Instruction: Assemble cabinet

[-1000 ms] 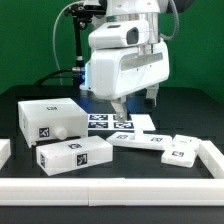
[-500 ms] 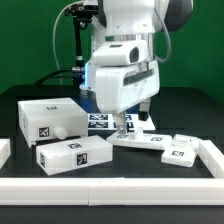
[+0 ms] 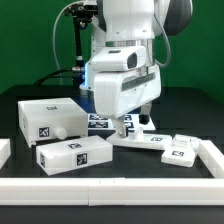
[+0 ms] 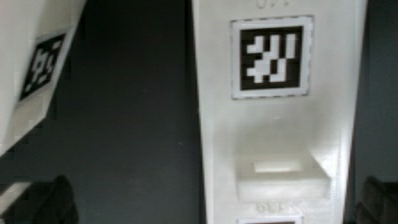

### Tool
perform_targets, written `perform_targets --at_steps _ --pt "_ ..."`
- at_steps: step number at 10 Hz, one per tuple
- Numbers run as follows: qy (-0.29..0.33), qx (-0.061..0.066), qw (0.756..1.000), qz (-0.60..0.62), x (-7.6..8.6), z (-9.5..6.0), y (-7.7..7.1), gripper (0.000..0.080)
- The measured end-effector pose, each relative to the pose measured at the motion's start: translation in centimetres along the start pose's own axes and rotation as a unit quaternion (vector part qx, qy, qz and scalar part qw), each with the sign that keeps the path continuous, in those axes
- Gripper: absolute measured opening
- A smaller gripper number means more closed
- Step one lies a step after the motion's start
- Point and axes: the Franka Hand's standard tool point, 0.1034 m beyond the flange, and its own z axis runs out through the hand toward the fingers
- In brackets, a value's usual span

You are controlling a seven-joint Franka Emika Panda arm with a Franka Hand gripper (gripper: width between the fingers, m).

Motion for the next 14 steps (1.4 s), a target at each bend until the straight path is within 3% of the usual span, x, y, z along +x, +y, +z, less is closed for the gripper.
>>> perform_targets --at_steps 1,3,4,5,7,8,9,11,14 --pt "0.0 0.002 1.0 0.004 -0.1 1.0 -0.7 0.0798" --pt "0.001 0.001 1.0 0.007 -0.1 1.0 -0.8 0.0798" --pt "0.001 0.001 1.0 0.007 -0.1 1.1 -0.8 0.0667" --pt "0.0 0.001 1.0 0.007 -0.1 1.1 -0.8 0.0667" --pt "0.0 0.001 1.0 0.007 -0.1 1.1 -0.8 0.0396" --pt "0.001 0.001 1.0 0.007 -0.1 1.1 -0.8 0.0396" --pt "0.001 0.001 1.0 0.007 -0.1 1.1 -0.8 0.0258" --pt "0.001 -0.001 1.0 -0.028 0.4 0.2 -1.8 0.0258" --pt "-0.004 -0.01 0.994 -0.112 -0.6 -2.8 -4.1 0.0258"
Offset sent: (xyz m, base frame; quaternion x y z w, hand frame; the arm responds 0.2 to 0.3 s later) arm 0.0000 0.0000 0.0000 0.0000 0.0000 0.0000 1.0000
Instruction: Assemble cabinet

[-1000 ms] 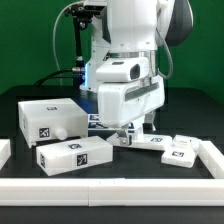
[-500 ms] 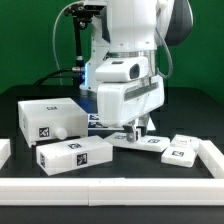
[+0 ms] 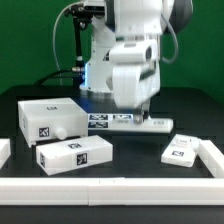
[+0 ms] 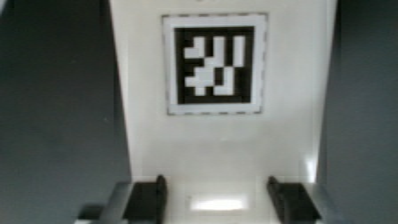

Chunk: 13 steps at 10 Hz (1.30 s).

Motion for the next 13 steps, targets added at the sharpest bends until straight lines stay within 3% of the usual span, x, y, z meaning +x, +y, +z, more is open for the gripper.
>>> perform_targets --at_steps 4,6,8,12,13 --pt "0.0 -0.001 1.0 -0.019 -0.6 0.4 -0.2 0.0259" --pt "0.004 -0.015 0.99 -0.144 -0.5 0.8 -1.5 0.0259" --pt "0.001 -0.007 0.981 -0.194 -0.9 1.1 -3.0 0.0259" --pt "0.002 -0.008 0.975 -0.222 -0.9 1.2 -3.2 0.026" --pt "0.009 -0.013 0.961 -0.278 -0.7 1.6 -4.8 0.0261"
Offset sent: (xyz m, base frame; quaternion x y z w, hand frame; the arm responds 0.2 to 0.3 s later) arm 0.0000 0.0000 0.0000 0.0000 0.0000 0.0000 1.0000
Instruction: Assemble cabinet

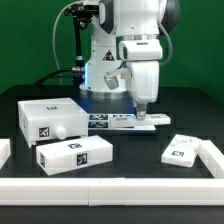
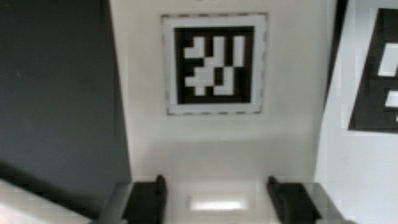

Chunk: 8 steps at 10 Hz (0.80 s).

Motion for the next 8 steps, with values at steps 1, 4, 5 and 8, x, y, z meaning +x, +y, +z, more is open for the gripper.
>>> perform_targets --at_steps 1,4,5,8 --pt "0.008 -0.004 0.999 -0.034 1.1 0.3 -1.2 0.0261" --pt "0.004 0.026 1.0 -0.001 -1.4 0.8 -2.0 0.0261" --pt "0.006 0.028 1.0 -0.005 -1.1 0.8 -2.2 0.0261" --pt "0.007 0.038 0.999 0.002 -1.5 1.5 -2.9 0.0261"
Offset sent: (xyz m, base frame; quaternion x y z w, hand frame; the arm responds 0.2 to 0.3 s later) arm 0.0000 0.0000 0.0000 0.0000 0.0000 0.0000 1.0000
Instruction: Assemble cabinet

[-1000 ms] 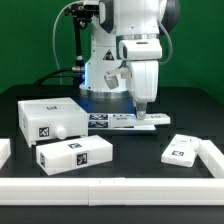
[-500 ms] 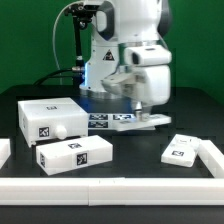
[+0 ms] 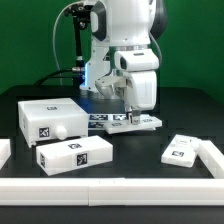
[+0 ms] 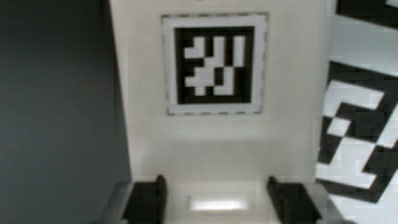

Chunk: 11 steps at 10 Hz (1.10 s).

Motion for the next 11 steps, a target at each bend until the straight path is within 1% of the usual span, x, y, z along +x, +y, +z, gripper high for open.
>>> perform_targets --at_steps 1,2,3,4,5,6,7,8,9,10,11 --pt "0.0 -0.001 1.0 0.0 0.0 0.0 0.1 0.0261" --pt "0.0 0.0 1.0 0.0 0.0 0.0 0.1 0.0337" --pt "0.0 0.0 1.0 0.0 0.0 0.0 0.0 0.0473" --pt "-0.003 0.001 1.0 0.006 0.0 -0.3 0.2 0.0473" --pt "-0.012 -0.002 1.0 0.017 -0.1 -1.4 1.1 0.0674" --pt "-0.025 -0.001 0.999 0.039 -0.2 -2.9 2.4 0.0763" --pt "-0.038 0.005 0.997 0.07 0.2 -4.1 4.2 0.0788" --pt "-0.044 0.005 0.992 0.118 0.5 -5.2 6.6 0.0788" --pt "-0.045 -0.011 0.987 0.156 0.6 -6.6 9.9 0.0798" --pt "-0.044 -0.017 0.988 0.15 -0.1 -6.9 10.9 0.0798" --pt "-0.045 -0.013 0.988 0.15 0.0 -6.6 10.4 0.0797"
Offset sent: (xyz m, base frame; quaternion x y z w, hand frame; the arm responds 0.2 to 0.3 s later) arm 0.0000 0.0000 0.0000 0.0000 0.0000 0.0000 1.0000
